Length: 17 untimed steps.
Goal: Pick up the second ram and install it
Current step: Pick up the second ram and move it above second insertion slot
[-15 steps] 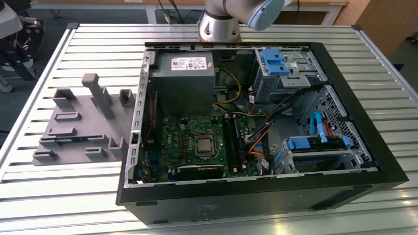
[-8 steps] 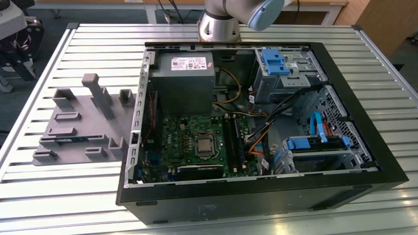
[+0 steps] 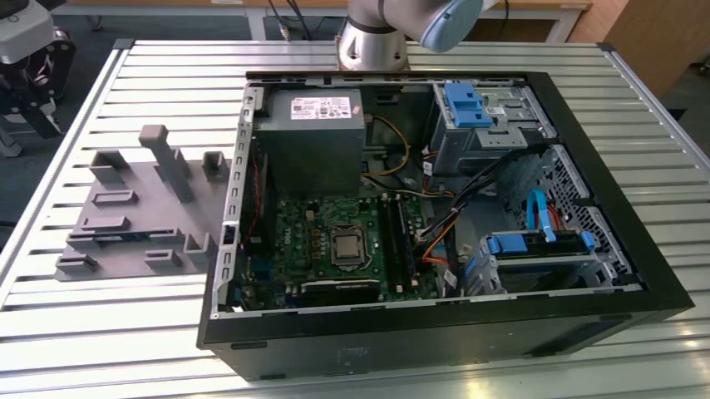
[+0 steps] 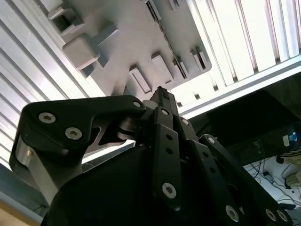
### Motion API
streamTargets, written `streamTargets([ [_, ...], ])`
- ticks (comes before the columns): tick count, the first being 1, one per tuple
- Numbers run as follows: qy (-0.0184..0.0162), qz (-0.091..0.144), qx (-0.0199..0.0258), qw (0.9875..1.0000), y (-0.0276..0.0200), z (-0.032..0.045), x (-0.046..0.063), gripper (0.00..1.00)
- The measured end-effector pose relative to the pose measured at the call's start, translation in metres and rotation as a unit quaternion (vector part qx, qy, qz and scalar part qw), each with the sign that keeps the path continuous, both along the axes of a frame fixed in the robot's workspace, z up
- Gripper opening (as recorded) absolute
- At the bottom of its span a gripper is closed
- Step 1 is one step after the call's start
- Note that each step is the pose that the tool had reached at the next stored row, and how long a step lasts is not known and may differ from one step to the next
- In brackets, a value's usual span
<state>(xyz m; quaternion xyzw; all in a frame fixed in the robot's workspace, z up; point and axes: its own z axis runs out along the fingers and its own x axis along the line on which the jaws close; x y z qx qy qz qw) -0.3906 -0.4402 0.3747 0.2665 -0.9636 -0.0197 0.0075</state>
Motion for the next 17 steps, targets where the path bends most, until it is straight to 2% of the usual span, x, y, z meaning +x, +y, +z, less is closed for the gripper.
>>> streamTargets([
  [4, 0.0, 0.026, -0.0003, 0.9997, 0.0, -0.0002, 0.0, 0.11],
  [8, 0.0, 0.05, -0.0007, 0.9987, 0.0, -0.0003, 0.0, 0.11],
  [13, 0.0, 0.08, -0.0016, 0.9968, 0.0, -0.0005, 0.0, 0.11],
  [17, 0.0, 0.104, -0.0021, 0.9946, 0.0, -0.0006, 0.0, 0.11],
])
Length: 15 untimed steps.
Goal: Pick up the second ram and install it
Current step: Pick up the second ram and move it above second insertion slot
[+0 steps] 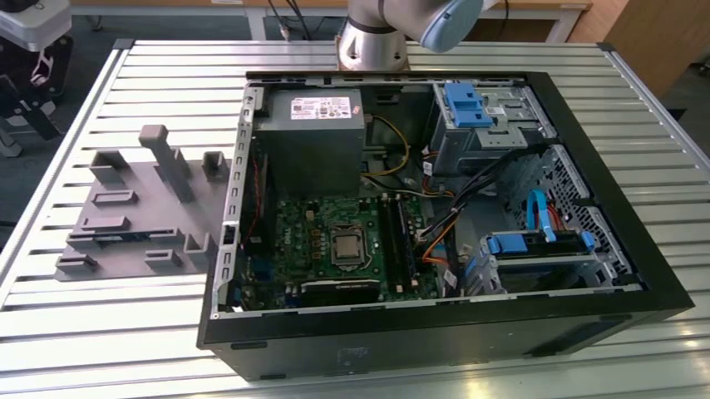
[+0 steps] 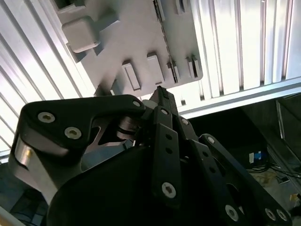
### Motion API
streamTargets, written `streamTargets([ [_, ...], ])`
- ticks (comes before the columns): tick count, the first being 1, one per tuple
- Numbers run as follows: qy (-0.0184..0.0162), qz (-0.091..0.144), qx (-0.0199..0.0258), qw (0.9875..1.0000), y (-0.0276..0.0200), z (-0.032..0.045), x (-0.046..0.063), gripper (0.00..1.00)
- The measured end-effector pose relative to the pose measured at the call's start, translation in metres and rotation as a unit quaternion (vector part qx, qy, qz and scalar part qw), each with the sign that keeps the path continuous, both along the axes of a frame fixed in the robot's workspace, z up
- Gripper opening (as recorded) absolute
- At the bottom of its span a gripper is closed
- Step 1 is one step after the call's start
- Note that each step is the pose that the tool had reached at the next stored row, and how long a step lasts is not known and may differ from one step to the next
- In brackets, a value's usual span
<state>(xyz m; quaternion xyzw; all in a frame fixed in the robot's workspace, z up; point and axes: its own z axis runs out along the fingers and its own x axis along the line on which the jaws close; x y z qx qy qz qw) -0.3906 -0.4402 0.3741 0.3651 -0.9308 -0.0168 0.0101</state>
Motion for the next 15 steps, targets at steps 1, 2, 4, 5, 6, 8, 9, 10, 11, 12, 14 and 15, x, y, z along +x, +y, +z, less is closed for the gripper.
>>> streamTargets([
  [1, 0.0, 0.006, 0.0, 1.0, 0.0, -0.0001, 0.0, 0.11],
  [2, 0.0, 0.012, -0.0001, 0.9999, 0.0, -0.0001, 0.0, 0.11],
  [4, 0.0, 0.024, -0.0003, 0.9997, 0.0, -0.0002, 0.0, 0.11],
  [5, 0.0, 0.03, -0.0003, 0.9996, 0.0, -0.0002, 0.0, 0.11],
  [6, -0.0001, 0.034, -0.0003, 0.9994, 0.0, -0.0002, 0.0, 0.11],
  [8, -0.0004, 0.041, -0.0003, 0.9991, 0.0, -0.0003, 0.0, 0.11],
  [9, -0.0005, 0.044, -0.0004, 0.999, 0.0, -0.0003, 0.0, 0.11],
  [10, -0.0007, 0.046, -0.0004, 0.9989, 0.0, -0.0003, 0.0, 0.11],
  [11, -0.0011, 0.049, -0.0004, 0.9988, 0.0, -0.0004, 0.0, 0.11],
  [12, -0.0017, 0.051, -0.0004, 0.9987, 0.0, -0.0005, 0.0001, 0.11],
  [14, -0.0042, 0.053, -0.0006, 0.9986, 0.0, -0.0006, 0.0, 0.11],
  [15, -0.0056, 0.054, -0.0007, 0.9985, 0.0, -0.0008, 0.0, 0.11],
])
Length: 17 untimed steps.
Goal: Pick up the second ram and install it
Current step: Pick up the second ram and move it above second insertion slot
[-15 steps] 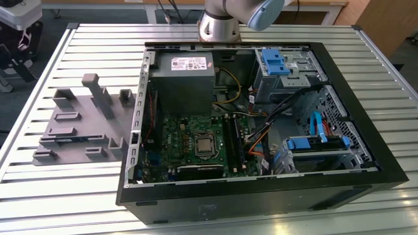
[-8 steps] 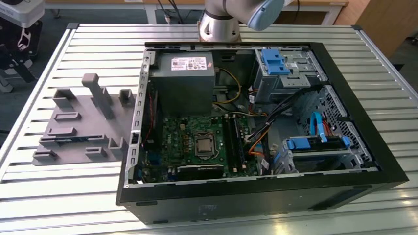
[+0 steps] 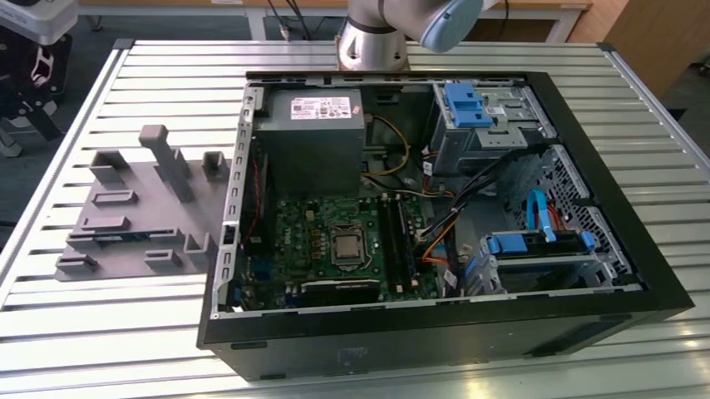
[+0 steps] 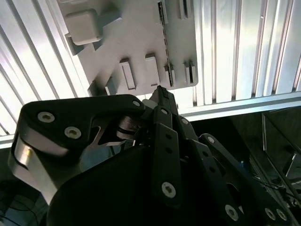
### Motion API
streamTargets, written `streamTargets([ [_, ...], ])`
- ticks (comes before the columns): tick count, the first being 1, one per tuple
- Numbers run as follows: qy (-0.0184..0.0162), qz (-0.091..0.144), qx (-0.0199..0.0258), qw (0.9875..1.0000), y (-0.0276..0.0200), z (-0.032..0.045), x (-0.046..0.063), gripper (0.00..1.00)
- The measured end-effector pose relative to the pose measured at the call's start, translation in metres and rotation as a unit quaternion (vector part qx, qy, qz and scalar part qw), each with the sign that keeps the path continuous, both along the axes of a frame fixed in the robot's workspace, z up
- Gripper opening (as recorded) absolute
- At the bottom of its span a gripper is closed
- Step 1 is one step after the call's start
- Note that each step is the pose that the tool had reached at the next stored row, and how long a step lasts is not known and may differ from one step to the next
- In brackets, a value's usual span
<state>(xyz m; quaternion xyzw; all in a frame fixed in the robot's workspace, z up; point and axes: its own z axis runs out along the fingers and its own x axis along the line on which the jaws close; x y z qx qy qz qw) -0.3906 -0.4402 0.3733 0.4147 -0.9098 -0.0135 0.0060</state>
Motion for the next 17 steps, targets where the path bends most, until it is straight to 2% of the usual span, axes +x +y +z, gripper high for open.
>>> streamTargets([
  [2, -0.0027, 0.002, -0.0001, 1.0, 0.0, -0.0002, 0.0001, 0.11],
  [5, -0.0029, 0.017, 0.0, 0.9998, 0.0, -0.0005, 0.0, 0.11],
  [8, -0.0029, 0.04, 0.0, 0.9992, 0.0, -0.0008, 0.0, 0.11],
  [17, -0.0032, 0.096, -0.0001, 0.9954, -0.0001, -0.0015, -0.0001, 0.11],
])
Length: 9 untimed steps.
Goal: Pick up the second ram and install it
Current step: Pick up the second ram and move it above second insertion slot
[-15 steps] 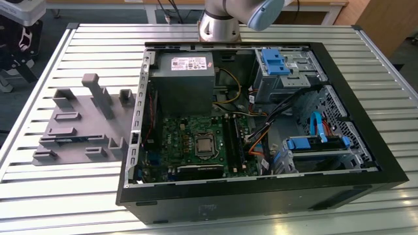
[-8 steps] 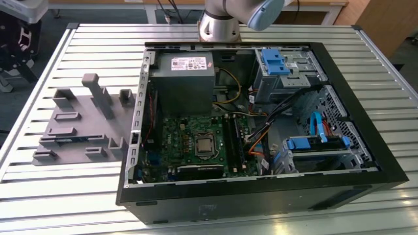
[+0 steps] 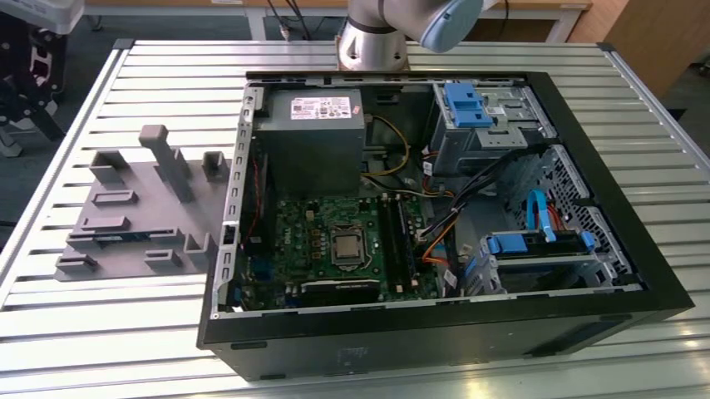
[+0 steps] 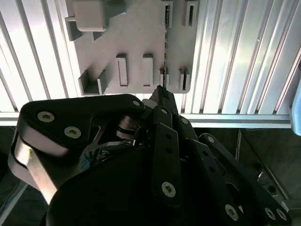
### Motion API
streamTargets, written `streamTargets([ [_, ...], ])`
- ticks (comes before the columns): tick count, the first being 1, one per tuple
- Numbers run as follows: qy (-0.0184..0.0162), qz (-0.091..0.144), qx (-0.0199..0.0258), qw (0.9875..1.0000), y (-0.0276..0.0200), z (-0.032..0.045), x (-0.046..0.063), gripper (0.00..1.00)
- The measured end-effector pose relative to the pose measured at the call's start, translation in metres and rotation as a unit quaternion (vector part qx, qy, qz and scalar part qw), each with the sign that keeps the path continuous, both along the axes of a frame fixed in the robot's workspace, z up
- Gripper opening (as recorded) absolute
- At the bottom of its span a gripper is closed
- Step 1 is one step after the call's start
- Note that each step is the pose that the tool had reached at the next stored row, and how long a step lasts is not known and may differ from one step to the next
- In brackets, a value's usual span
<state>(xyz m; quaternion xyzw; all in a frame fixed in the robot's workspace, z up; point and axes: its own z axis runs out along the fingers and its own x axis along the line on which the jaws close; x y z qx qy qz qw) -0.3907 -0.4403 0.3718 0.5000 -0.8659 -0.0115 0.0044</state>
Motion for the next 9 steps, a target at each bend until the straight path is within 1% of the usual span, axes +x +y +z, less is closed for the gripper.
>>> streamTargets([
  [6, -0.0012, 0.016, -0.0002, 0.9999, -0.0002, -0.0007, -0.0016, 0.11],
  [9, -0.0013, 0.036, -0.0002, 0.9993, -0.0002, -0.0012, -0.0017, 0.11],
])
